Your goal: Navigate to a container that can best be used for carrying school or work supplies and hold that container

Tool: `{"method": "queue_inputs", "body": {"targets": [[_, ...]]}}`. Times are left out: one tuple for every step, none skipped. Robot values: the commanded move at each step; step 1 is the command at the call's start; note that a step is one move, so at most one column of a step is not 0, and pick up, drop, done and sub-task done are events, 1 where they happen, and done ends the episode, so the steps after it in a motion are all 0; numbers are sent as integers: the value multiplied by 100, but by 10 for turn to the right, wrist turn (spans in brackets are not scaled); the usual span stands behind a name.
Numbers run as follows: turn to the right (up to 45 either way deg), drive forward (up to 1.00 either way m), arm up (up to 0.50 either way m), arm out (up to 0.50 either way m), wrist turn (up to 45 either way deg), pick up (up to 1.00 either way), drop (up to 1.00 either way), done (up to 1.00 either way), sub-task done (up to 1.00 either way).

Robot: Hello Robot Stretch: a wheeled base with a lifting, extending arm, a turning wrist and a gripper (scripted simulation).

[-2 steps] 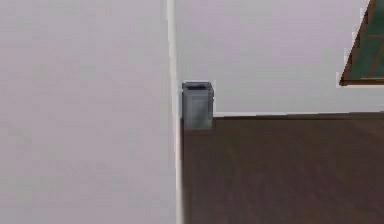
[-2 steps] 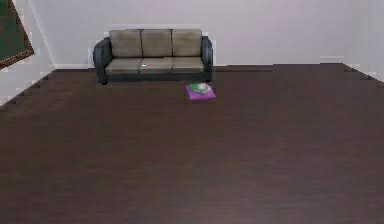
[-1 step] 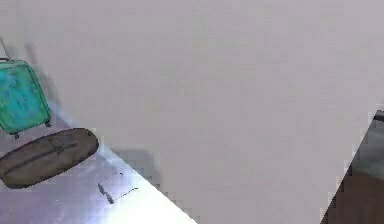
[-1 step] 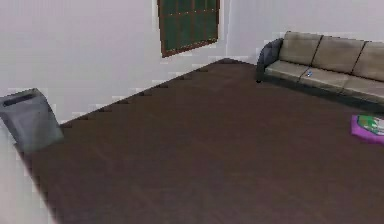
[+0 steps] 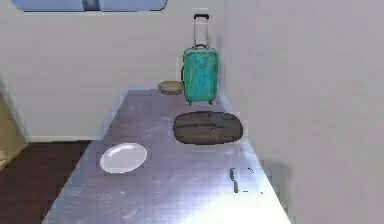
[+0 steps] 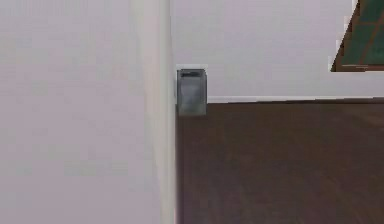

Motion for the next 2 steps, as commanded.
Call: {"method": "queue_inputs", "body": {"targets": [[-450, 0, 0, 0, 0, 0, 0, 0, 0], [-360, 0, 0, 0, 0, 0, 0, 0, 0]]}}
